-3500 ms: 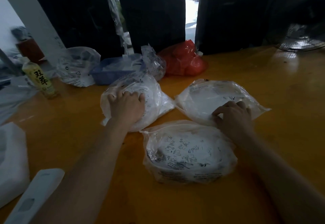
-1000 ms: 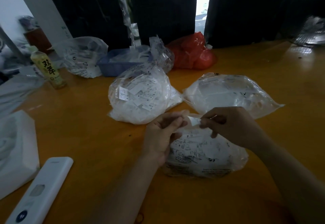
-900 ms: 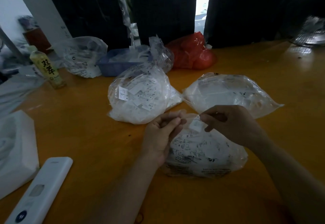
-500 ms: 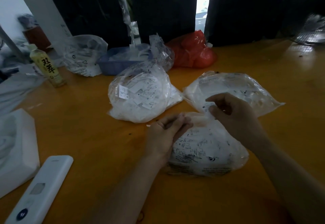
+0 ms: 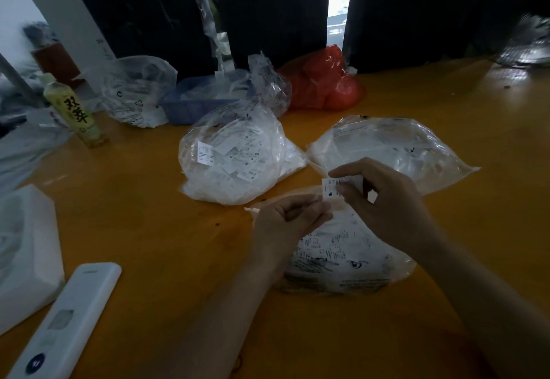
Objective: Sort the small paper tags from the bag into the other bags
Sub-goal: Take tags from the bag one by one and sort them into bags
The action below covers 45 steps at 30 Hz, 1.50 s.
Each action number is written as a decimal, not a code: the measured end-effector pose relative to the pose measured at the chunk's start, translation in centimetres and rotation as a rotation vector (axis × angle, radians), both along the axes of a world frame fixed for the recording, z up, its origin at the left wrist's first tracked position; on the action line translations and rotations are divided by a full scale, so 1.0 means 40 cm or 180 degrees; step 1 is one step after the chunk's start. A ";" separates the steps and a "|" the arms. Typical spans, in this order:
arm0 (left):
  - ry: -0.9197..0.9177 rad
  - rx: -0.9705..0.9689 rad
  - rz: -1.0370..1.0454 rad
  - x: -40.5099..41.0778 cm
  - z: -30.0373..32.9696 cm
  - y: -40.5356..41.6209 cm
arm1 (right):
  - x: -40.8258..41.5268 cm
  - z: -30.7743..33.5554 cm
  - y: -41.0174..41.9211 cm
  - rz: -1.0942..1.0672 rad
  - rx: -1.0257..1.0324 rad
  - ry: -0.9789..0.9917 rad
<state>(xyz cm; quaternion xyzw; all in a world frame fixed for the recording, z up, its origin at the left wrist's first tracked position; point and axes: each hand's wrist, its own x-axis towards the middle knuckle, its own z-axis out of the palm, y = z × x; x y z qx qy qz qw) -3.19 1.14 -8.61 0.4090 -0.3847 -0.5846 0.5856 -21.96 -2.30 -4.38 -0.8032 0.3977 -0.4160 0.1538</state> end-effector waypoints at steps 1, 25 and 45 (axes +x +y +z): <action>-0.0025 -0.0003 -0.0010 -0.001 -0.001 0.000 | 0.001 0.000 0.000 0.0006 -0.0015 0.0020; -0.0019 0.0112 -0.0124 -0.005 -0.003 -0.003 | -0.006 -0.010 -0.009 -0.0091 -0.0061 0.0078; -0.0682 -0.0106 -0.0045 -0.008 0.000 0.007 | -0.008 -0.025 -0.014 0.0141 0.0177 0.0634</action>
